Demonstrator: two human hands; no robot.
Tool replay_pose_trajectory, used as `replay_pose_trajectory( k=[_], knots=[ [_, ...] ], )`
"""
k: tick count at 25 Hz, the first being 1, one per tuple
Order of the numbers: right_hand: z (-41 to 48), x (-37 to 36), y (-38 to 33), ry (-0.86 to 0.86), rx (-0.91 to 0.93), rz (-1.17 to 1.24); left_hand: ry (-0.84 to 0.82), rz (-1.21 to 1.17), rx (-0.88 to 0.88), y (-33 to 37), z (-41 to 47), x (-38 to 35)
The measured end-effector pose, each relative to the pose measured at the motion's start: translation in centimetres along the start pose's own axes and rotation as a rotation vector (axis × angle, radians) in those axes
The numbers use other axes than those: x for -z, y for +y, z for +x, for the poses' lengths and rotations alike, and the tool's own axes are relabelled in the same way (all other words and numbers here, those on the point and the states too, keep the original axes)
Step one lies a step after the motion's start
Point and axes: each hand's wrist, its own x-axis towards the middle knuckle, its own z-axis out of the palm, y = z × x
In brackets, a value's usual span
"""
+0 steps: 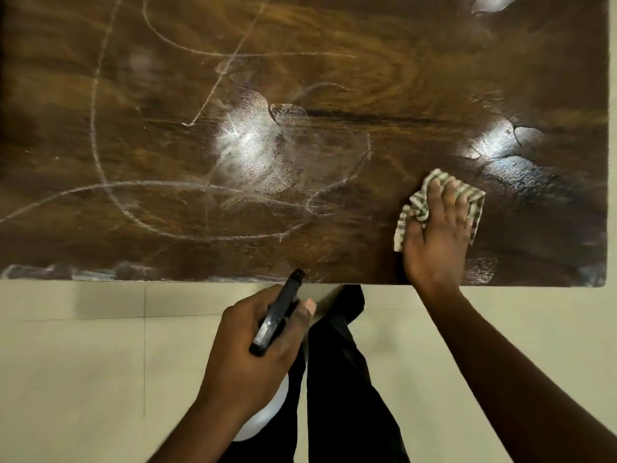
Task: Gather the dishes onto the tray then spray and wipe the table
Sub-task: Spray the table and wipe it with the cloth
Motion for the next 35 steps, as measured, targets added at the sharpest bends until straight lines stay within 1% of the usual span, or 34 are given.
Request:
replay_pose_trajectory(
  k=[1,2,3,4,6,8,9,10,11,12,15,17,18,19,20,21,23,24,25,26,27,28,29,31,32,34,35],
  knots=[
    [-0.1,-0.8,-1.8,-0.006,-0.028,0.019,-0.008,-0.001,-0.013,0.0,0.0,0.2],
    [-0.8,-1.6,-3.8,-0.032,0.012,0.005,-0.012,0.004,-0.030,-0.1,0.0,0.4],
    [-1.9,-2.4,-5.7,-0.082,0.104,-0.032,-0.009,0.003,-0.041,0.0,0.1,0.6],
    [-3.3,-3.3,-7.5,-0.155,0.239,-0.079,-0.001,-0.004,-0.050,0.2,0.2,0.8],
    [-6.0,-4.7,-9.7,-0.319,0.591,-0.192,-0.008,-0.039,-0.051,0.9,0.6,1.0],
    [-5.9,-4.8,-9.8,-0.420,0.929,-0.285,-0.024,-0.065,-0.064,1.7,1.3,1.4],
    [-4.4,-4.2,-9.1,-0.428,1.035,-0.313,-0.028,-0.075,-0.075,2.0,1.6,1.5],
    [-2.6,-3.4,-8.1,-0.413,1.061,-0.330,-0.027,-0.088,-0.078,2.1,2.0,1.6],
    [-0.7,-2.5,-6.8,-0.376,1.010,-0.338,-0.024,-0.097,-0.068,2.3,2.3,1.7],
    [1.4,-1.6,-5.3,-0.318,0.897,-0.326,-0.017,-0.096,-0.057,2.5,2.6,1.7],
    [6.8,0.7,-2.1,-0.102,0.433,-0.198,0.002,-0.080,-0.043,3.4,3.3,1.7],
    [8.0,0.1,-3.6,0.012,0.156,-0.093,0.013,-0.070,-0.027,3.8,3.9,1.6],
    [7.7,-0.7,-5.3,0.042,0.084,-0.082,0.013,-0.059,-0.030,3.9,4.2,1.4],
    [6.7,-1.5,-7.2,0.039,0.072,-0.098,0.009,-0.046,-0.043,4.2,4.4,1.2],
    [5.1,-2.5,-8.9,-0.004,0.144,-0.122,0.009,-0.036,-0.058,4.5,4.6,1.0],
    [3.3,-3.3,-10.4,-0.087,0.297,-0.146,0.017,-0.027,-0.070,4.9,4.9,0.9],
    [0.4,-4.5,-11.7,-0.283,0.748,-0.209,0.034,0.000,-0.084,5.6,5.5,0.8],
    [0.2,-4.7,-11.3,-0.353,0.973,-0.233,0.043,0.017,-0.082,5.9,5.8,0.8],
    [1.0,-4.4,-10.4,-0.383,1.150,-0.248,0.049,0.028,-0.081,6.1,6.1,0.7],
    [2.4,-3.8,-9.3,-0.386,1.240,-0.265,0.056,0.030,-0.079,6.2,6.4,0.6],
    [4.0,-3.0,-8.0,-0.382,1.234,-0.287,0.065,0.030,-0.074,6.4,6.5,0.5],
    [5.8,-2.1,-6.6,-0.360,1.165,-0.304,0.076,0.030,-0.068,6.6,6.8,0.4],
    [7.6,-1.1,-5.1,-0.321,1.039,-0.304,0.087,0.026,-0.061,6.7,6.9,0.3],
    [10.7,1.1,-2.5,-0.206,0.704,-0.250,0.091,0.006,-0.055,7.0,7.4,0.1],
    [11.9,1.8,-2.1,-0.148,0.518,-0.183,0.081,0.003,-0.058,7.0,7.6,0.0],
    [12.7,1.4,-3.8,-0.032,0.193,-0.049,0.072,-0.006,-0.073,7.1,8.1,-0.2],
    [12.5,0.6,-5.5,0.008,0.103,-0.014,0.079,-0.012,-0.086,7.3,8.4,-0.3]
  ],
)
